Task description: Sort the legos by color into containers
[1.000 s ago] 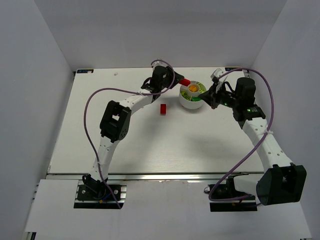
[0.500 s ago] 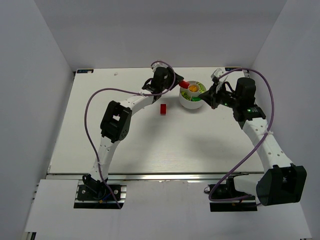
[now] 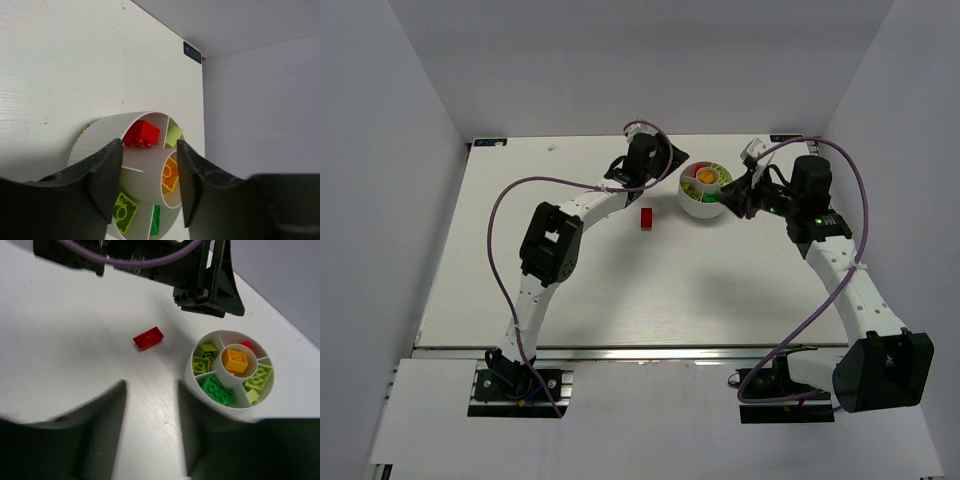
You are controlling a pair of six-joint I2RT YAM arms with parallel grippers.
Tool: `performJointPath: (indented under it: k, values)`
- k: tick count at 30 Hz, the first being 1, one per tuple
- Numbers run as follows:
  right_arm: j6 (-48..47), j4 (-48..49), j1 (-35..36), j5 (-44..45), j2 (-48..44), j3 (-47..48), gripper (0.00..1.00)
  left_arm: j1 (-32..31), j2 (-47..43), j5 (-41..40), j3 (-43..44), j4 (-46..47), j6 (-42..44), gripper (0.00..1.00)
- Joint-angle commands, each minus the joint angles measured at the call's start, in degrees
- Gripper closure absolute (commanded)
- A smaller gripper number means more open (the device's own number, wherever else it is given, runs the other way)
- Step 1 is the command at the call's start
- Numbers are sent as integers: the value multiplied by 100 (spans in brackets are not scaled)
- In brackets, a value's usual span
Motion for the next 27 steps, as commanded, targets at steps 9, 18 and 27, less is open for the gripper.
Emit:
performJointPath:
  k: [9, 18, 27]
  values:
    - [-884, -1024, 387, -570, 901, 507, 11, 806, -4409, -201, -3897, 301, 1071, 75]
    - [975, -2178, 1846, 1512, 3302, 3202, 60, 1845, -7254, -576, -6661, -891, 1237, 11]
    - [2823, -2320, 2506, 3831, 5185, 4798, 11, 1854, -8898, -1034, -7321, -2122, 1027, 2]
